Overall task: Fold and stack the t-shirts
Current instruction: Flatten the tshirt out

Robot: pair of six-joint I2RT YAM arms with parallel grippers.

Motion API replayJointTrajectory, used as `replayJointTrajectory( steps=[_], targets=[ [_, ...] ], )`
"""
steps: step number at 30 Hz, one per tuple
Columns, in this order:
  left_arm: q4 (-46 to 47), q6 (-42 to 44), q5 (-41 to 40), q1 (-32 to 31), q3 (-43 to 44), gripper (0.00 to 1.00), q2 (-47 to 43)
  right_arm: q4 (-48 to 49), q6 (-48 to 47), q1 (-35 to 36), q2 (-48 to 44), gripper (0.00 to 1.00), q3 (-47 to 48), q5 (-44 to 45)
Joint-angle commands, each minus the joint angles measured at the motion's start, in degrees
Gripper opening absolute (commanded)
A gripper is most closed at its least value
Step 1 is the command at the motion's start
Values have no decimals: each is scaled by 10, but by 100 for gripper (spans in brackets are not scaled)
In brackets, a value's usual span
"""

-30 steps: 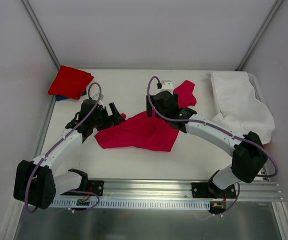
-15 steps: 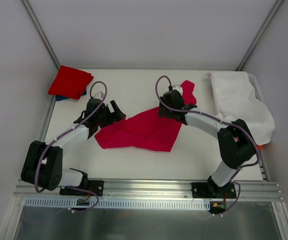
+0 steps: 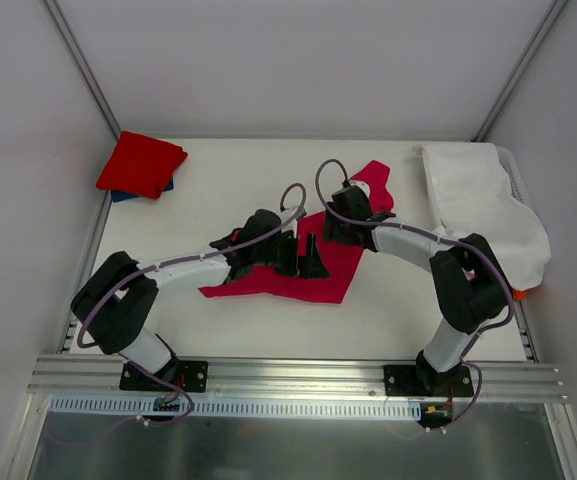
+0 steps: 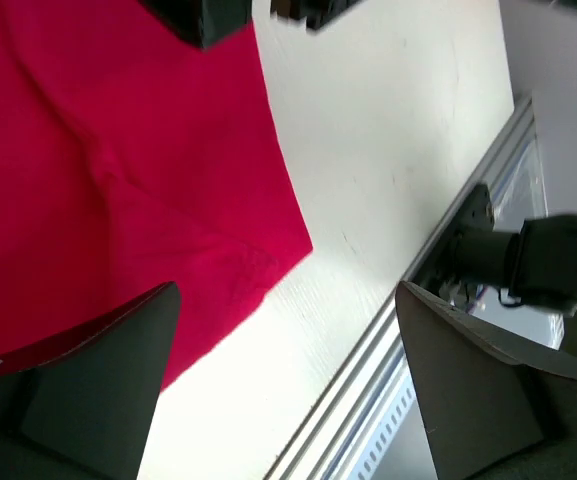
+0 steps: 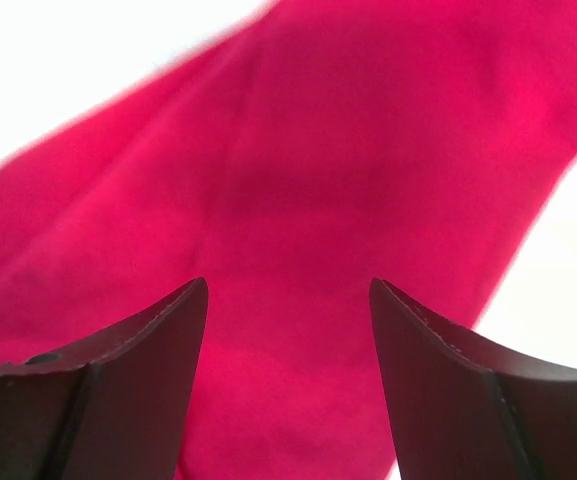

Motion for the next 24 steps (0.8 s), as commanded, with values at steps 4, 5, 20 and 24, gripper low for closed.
replayJointTrajectory(
  steps=[4,5,20,24],
  targets=[
    [18,10,53,-69,7,90,46,3,7,-21,-60,70,-50,25],
    [13,12,51,-85,12,89,50,2,9,-23,-62,70,-53,25],
    [-55,-9,-33,-121,66,82,111,11,18,-47,-76,71,-87,22],
    [-61,-19,-110,-123,62,80,73,15,18,-48,-83,71,-91,16]
  ],
)
